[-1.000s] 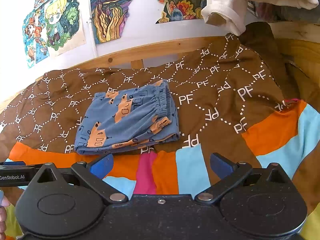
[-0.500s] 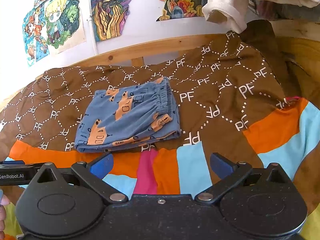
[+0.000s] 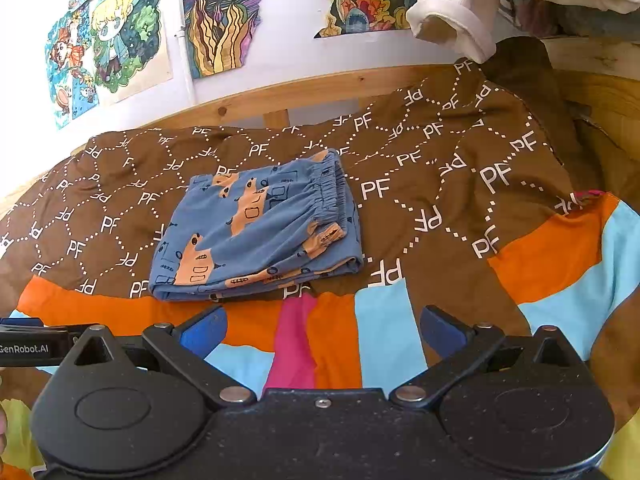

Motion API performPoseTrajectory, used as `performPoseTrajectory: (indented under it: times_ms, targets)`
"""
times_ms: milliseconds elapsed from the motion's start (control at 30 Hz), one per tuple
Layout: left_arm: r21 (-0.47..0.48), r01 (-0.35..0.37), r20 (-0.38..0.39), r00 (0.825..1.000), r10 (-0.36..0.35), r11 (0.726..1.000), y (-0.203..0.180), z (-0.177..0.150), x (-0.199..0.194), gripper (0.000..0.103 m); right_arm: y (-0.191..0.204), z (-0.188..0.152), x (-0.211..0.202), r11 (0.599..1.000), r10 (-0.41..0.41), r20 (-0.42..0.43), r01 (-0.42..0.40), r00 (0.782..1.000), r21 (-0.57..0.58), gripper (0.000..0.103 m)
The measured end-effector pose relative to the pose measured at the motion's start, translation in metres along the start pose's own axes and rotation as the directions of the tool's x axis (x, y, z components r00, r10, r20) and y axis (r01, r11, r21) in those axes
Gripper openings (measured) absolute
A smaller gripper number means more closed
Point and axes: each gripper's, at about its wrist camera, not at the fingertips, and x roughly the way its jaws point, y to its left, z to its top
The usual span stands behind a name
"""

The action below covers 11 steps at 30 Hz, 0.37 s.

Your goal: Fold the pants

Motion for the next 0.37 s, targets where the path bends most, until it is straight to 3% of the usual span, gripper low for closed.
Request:
performPoseTrajectory:
  times_ms: [367]
  targets:
    - [0.007,-0.005,0.0,1.0,0.005,1.0,-0.0005,-0.0008,0.0004,0.103,0.0007,0.0005,0.0006,1.0,0.004,-0.006,-0.004,1.0,-0.001,0.102]
